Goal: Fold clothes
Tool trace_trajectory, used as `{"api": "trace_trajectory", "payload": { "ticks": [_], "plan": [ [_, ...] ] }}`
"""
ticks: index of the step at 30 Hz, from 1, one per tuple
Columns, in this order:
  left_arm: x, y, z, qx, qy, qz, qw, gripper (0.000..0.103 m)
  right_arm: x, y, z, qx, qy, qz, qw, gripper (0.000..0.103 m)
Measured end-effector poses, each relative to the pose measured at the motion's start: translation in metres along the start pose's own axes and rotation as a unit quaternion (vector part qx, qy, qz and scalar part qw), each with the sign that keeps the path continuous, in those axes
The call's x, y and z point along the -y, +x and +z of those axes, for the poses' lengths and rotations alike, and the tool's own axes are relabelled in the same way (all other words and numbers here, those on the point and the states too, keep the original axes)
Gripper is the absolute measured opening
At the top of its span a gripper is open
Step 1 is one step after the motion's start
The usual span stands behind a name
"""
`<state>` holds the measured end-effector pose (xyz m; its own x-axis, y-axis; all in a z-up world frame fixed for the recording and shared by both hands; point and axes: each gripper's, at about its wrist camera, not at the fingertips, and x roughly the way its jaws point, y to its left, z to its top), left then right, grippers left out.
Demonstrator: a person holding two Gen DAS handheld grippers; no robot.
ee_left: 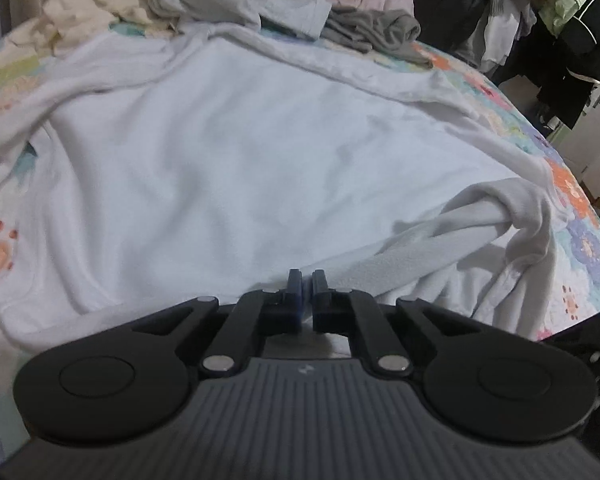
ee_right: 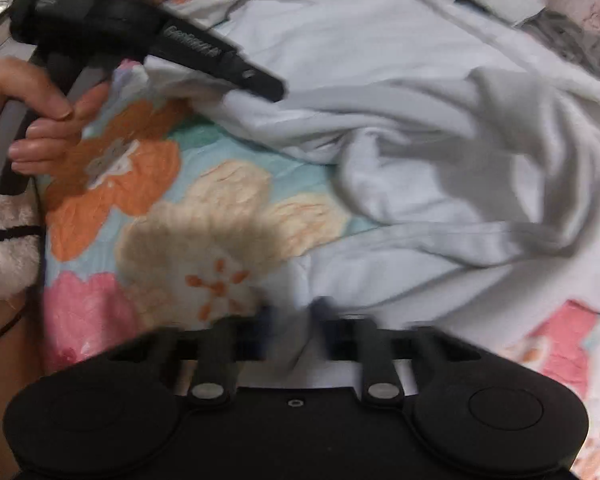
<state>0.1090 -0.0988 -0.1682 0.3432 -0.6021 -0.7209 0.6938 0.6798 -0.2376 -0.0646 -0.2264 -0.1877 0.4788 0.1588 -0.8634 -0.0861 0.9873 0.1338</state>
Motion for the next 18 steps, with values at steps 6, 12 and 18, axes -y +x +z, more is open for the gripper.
{"api": "trace_trajectory", "payload": {
  "ticks": [6,12,18],
  "plan": [
    [0.006,-0.033,-0.003,0.021,0.005,0.027,0.9994,0.002,0.068,-0.063,-0.016,0.072,0.121,-0.034,0.989,0.011],
    [0.009,-0.055,-0.013,0.01,-0.006,0.039,0.9992,0.001,0.13,-0.134,-0.037,0.145,0.195,-0.038,0.969,0.012],
    [0.011,-0.105,-0.012,0.04,-0.024,0.07,0.9964,0.001,0.178,-0.203,-0.056,0.207,0.232,-0.077,0.947,0.012]
  ]
}}
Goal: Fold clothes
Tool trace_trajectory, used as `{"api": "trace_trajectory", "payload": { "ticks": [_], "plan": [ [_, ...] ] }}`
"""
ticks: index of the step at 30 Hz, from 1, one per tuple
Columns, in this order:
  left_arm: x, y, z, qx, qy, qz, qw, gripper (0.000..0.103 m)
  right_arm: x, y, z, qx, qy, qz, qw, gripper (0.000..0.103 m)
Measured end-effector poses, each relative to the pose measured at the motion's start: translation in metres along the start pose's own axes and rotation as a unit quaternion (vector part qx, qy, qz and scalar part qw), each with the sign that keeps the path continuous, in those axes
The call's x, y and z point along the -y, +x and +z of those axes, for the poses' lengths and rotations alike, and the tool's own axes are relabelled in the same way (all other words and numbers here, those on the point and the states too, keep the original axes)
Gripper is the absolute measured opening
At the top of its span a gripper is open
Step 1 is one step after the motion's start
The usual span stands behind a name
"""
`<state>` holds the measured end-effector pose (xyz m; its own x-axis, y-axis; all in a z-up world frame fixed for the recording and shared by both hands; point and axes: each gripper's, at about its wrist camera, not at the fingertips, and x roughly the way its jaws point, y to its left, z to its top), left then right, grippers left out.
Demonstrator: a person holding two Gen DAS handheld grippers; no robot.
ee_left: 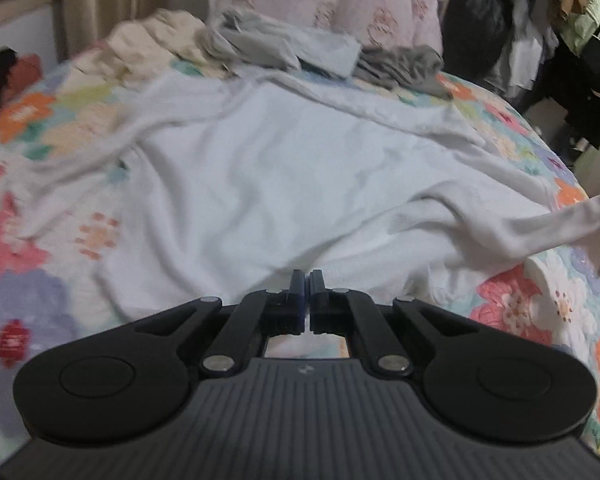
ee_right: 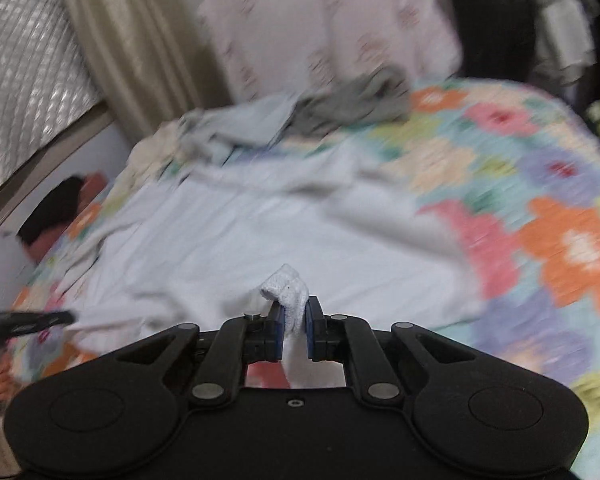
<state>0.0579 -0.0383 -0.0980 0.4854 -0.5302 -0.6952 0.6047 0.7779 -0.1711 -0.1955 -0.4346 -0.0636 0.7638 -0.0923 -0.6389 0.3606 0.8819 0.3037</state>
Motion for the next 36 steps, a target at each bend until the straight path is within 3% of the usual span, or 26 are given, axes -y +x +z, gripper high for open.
{"api": "trace_trajectory", "payload": {
  "ticks": [4,7,10,14,15,18,20,25,28,32,36],
  "plan": [
    [-0.006,-0.038,0.0,0.007,-0.014,-0.002,0.9999,0.0,0.032,-0.036,0.015,0.029,0.011,-0.03,0.999,0.011],
    [0.0,-0.046,-0.016,-0.03,-0.001,-0.008,0.9995,0.0,0.049,-0.047,0.016,0.031,0.014,-0.05,0.998,0.011],
    [0.008,-0.038,-0.038,-0.083,0.002,-0.028,0.9961,0.0,0.066,-0.032,0.003,-0.016,0.015,-0.066,0.998,0.011],
    [0.012,-0.032,-0.044,-0.096,0.013,-0.02,0.9951,0.0,0.075,0.01,-0.025,-0.11,-0.025,-0.135,0.984,0.015],
    [0.012,-0.031,-0.045,-0.098,0.016,-0.018,0.9949,0.001,0.074,0.018,-0.031,-0.122,-0.042,-0.16,0.979,0.016],
    [0.01,-0.03,-0.032,-0.084,0.013,-0.012,0.9963,0.003,0.07,0.025,-0.03,-0.114,-0.062,-0.183,0.974,0.019],
    [0.007,-0.027,-0.021,-0.071,0.013,-0.001,0.9974,0.006,0.067,0.024,-0.017,-0.101,-0.056,-0.168,0.979,0.023],
    [-0.013,-0.012,0.012,-0.035,-0.004,0.019,0.9992,0.024,0.041,0.024,0.037,-0.056,-0.088,-0.117,0.988,0.053],
    [-0.03,-0.001,0.031,-0.012,-0.02,0.032,0.9992,0.03,0.017,0.045,0.071,-0.058,-0.128,-0.072,0.987,0.055],
    [-0.052,0.02,0.058,0.009,-0.013,0.068,0.9975,0.036,-0.015,0.092,0.108,-0.085,-0.208,-0.042,0.973,0.058],
    [-0.073,0.046,0.082,0.028,0.028,0.117,0.9924,0.05,-0.041,0.148,0.131,-0.101,-0.29,-0.039,0.951,0.059]
  ]
}}
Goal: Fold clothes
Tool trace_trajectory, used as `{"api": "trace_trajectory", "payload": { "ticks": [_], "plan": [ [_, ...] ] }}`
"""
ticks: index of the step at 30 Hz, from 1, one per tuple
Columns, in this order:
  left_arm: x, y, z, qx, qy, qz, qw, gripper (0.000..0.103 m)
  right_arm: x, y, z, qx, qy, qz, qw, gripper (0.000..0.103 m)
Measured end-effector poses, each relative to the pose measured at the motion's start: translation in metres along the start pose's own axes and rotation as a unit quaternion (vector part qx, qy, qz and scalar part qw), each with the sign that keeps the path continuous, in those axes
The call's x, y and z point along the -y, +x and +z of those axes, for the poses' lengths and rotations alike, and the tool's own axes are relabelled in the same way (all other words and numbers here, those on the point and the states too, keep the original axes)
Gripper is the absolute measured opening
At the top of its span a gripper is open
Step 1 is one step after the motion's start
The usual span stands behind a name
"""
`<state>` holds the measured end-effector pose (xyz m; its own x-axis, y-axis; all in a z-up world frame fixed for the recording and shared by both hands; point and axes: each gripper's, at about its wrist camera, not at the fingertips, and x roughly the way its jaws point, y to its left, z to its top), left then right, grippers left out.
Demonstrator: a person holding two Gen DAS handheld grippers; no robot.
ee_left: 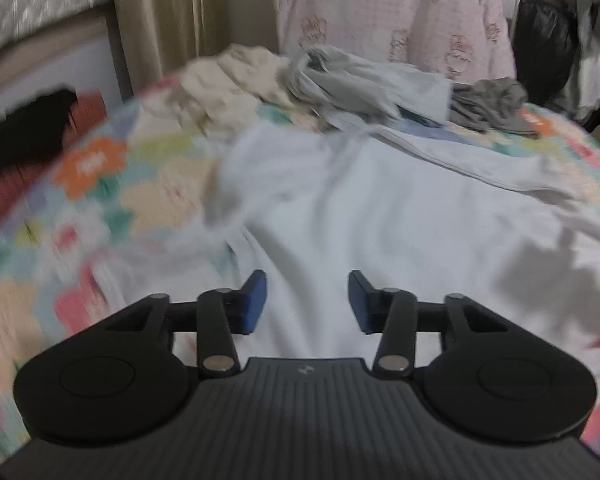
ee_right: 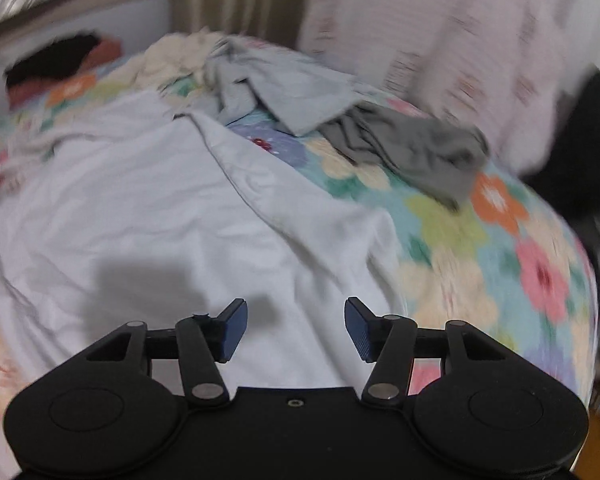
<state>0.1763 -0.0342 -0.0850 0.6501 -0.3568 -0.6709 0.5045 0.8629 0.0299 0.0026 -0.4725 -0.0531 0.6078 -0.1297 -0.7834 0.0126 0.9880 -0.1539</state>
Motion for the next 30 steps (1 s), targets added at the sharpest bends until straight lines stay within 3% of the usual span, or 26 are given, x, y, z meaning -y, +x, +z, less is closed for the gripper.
{"api": "trace_trajectory", "payload": {
  "ticks": [3,8,10,14,15,17,18,19,21,27,30],
  "plan": [
    [-0.012,0.036,0.01,0.001,0.022,0.03,0.9993,0.057,-0.004,0.039,0.014,0.009,-0.021,-0.001,1.0,0.06],
    [-0.028,0.101,0.017,-0.044,0.06,0.066,0.995,0.056,-0.008,0.095,-0.001,0.036,0.01,-0.028,0.999,0.059],
    [-0.036,0.113,0.018,-0.045,0.06,0.085,0.9935,0.027,-0.01,0.107,-0.006,0.043,0.002,-0.054,0.998,0.059],
    [-0.052,0.125,0.026,-0.052,0.039,0.092,0.9936,0.01,-0.01,0.12,-0.001,0.058,-0.048,-0.127,0.989,0.066],
    [-0.053,0.127,0.028,-0.048,0.043,0.094,0.9935,0.009,-0.009,0.126,0.001,0.052,-0.061,-0.128,0.989,0.07],
    [-0.052,0.129,0.033,-0.039,0.057,0.112,0.9913,0.008,-0.005,0.138,0.005,0.04,-0.088,-0.127,0.987,0.069],
    [-0.05,0.13,0.035,-0.036,0.065,0.124,0.9895,0.008,-0.003,0.14,0.007,0.052,-0.094,-0.125,0.986,0.063],
    [-0.049,0.13,0.039,-0.031,0.07,0.137,0.9876,0.008,0.0,0.141,0.009,0.065,-0.099,-0.123,0.985,0.04],
    [-0.05,0.124,0.048,-0.014,0.066,0.15,0.9864,0.008,0.013,0.135,0.014,0.114,-0.075,-0.088,0.987,0.013],
    [-0.066,0.111,0.098,0.035,0.029,0.158,0.9864,0.008,0.052,0.129,0.047,0.136,-0.003,-0.08,0.987,0.007],
    [-0.061,0.121,0.128,0.063,0.049,0.17,0.9822,0.007,0.067,0.122,0.057,0.136,0.023,-0.076,0.988,0.007]
  ]
}}
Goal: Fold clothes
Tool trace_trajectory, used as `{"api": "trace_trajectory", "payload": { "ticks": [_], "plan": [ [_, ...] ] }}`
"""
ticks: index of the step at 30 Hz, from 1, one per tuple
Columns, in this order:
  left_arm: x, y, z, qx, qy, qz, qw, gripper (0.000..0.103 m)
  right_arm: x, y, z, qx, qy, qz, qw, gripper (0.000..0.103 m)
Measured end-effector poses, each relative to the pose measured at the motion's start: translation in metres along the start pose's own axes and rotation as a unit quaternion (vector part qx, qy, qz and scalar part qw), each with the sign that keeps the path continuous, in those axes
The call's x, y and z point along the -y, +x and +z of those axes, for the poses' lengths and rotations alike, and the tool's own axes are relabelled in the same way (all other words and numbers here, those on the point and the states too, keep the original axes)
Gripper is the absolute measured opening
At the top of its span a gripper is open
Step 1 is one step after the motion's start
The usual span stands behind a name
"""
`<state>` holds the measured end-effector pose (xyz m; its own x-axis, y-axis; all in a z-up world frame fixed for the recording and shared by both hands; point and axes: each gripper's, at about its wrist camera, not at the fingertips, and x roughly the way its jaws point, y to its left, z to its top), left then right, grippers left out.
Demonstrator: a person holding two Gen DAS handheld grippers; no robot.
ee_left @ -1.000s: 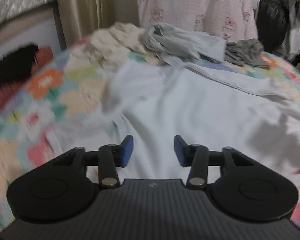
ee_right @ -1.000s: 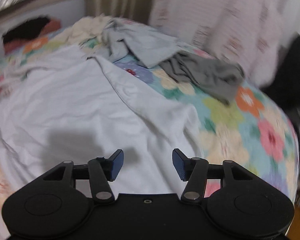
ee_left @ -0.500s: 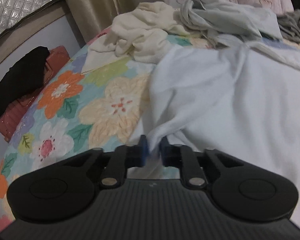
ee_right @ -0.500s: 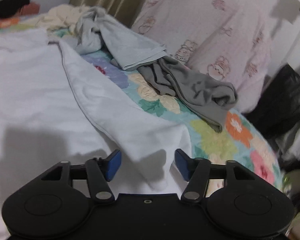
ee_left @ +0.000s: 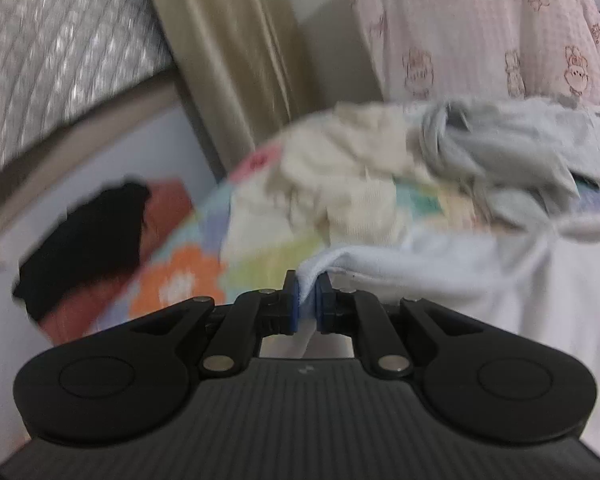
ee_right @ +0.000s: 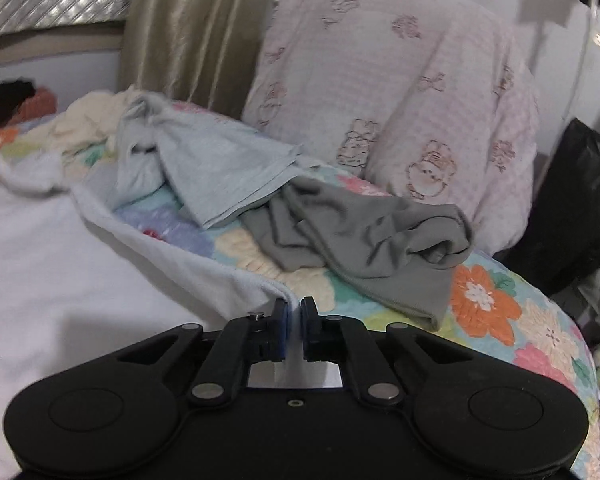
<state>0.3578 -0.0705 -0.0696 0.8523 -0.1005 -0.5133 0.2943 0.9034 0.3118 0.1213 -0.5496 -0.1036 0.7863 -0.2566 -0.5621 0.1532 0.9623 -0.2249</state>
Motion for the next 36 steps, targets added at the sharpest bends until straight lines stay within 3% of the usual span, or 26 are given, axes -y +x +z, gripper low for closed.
{"api": "trace_trajectory", "payload": {
  "ticks": [4,8,11,14,15,17,18,20,23,27,30,33,35,36],
  "plan": [
    [0.003,0.023,0.06,0.021,-0.028,0.001,0.9994,0.007,0.03,0.006,0.011,-0.016,0.071,0.001,0.997,0.006],
    [0.031,0.038,0.11,0.04,-0.03,-0.002,0.9987,0.007,0.06,0.03,0.006,-0.055,0.158,0.045,0.985,0.006],
    [0.053,0.052,0.138,0.062,-0.027,-0.004,0.9977,0.007,0.066,0.042,-0.001,-0.052,0.173,0.041,0.983,0.006],
    [0.063,0.078,0.168,0.099,-0.039,0.019,0.9942,0.008,0.071,0.054,0.002,-0.048,0.182,0.037,0.981,0.006],
    [0.068,0.087,0.174,0.132,-0.029,0.011,0.9908,0.013,0.074,0.06,0.004,-0.05,0.183,0.035,0.981,0.006],
    [0.088,0.108,0.174,0.133,0.05,-0.019,0.9897,0.064,0.083,0.075,0.003,-0.058,0.207,0.03,0.976,0.007],
    [0.101,0.118,0.172,0.103,0.094,-0.015,0.9901,0.097,0.088,0.083,0.0,-0.068,0.223,0.027,0.972,0.01],
    [0.118,0.125,0.154,0.066,0.138,0.01,0.9881,0.095,0.094,0.099,-0.011,-0.103,0.25,-0.002,0.963,0.024],
    [0.125,0.112,0.114,0.058,0.145,-0.024,0.9875,0.096,0.097,0.093,-0.021,-0.101,0.264,-0.029,0.959,0.037],
    [0.114,0.1,0.069,0.005,0.105,-0.058,0.9927,0.096,0.108,0.077,-0.029,-0.1,0.273,-0.074,0.954,0.042],
    [0.09,0.098,0.036,-0.047,0.067,-0.097,0.9919,0.096,0.12,0.065,-0.029,-0.094,0.281,-0.077,0.952,0.042],
    [0.058,0.108,0.004,-0.085,0.007,-0.13,0.9879,0.096,0.127,0.055,-0.035,-0.093,0.323,-0.002,0.942,0.043],
    [0.047,0.122,-0.012,-0.113,-0.003,-0.131,0.9849,0.096,0.123,0.057,-0.041,-0.105,0.343,0.042,0.933,0.049],
    [0.044,0.127,-0.019,-0.124,0.002,-0.131,0.9837,0.096,0.119,0.058,-0.044,-0.111,0.349,0.059,0.929,0.059]
  ]
}}
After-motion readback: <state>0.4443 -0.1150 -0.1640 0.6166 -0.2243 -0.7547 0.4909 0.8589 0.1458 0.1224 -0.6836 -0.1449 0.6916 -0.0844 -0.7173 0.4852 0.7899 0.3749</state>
